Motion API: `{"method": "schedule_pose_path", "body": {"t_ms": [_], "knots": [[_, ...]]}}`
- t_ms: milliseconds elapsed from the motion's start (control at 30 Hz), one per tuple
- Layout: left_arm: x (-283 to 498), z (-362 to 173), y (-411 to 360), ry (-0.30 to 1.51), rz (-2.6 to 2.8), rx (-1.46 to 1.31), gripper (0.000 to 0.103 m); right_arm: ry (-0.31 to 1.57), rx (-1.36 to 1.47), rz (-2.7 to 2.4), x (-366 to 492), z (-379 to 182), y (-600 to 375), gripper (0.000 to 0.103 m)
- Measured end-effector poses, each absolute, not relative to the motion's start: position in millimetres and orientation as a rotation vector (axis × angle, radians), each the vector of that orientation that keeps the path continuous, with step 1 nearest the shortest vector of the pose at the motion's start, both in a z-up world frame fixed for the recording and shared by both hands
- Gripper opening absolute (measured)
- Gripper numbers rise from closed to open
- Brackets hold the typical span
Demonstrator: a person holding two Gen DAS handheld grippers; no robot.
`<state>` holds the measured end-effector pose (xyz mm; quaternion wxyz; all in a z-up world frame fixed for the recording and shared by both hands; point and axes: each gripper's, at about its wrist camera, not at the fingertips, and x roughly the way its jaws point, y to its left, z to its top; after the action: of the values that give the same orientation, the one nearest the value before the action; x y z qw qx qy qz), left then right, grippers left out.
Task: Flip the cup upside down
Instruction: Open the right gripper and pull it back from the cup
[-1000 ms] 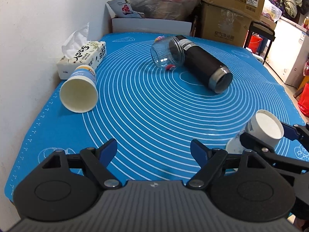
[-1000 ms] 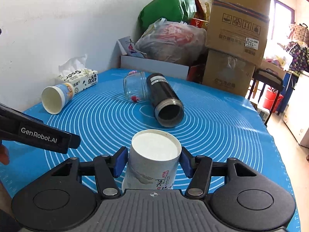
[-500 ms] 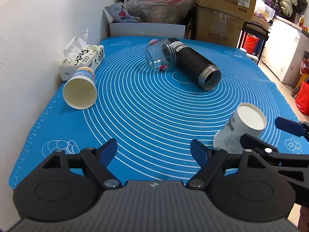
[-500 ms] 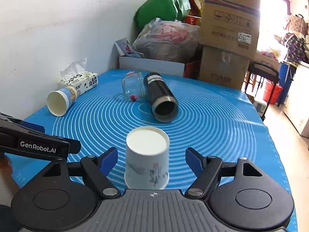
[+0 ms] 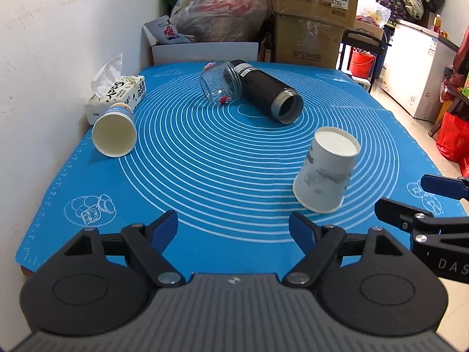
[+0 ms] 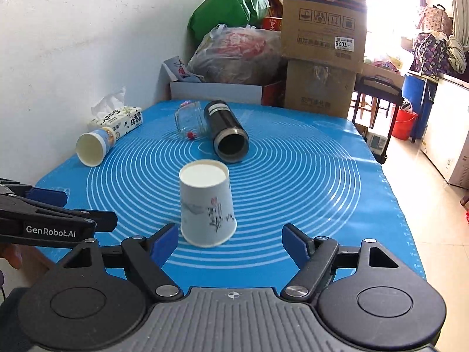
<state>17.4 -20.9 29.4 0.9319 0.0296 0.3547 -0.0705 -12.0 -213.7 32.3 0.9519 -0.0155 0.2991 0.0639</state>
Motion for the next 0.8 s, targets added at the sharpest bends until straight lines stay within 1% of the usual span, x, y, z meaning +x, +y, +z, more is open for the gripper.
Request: {"method": "schedule_pose_path", "body": {"t_ms": [367, 800], "knots": [[-8.3, 23.6, -26.3, 0.732, -0.157, 0.080, 0.083, 0.655, -0.047, 0.133, -30.1, 21.7, -215.7, 0.079], [-14.6, 23.0, -30.3, 0.735, -0.163, 0.081, 0.083, 0.664, -0.041, 0.137, -36.8, 20.7, -218.5, 0.079]]}}
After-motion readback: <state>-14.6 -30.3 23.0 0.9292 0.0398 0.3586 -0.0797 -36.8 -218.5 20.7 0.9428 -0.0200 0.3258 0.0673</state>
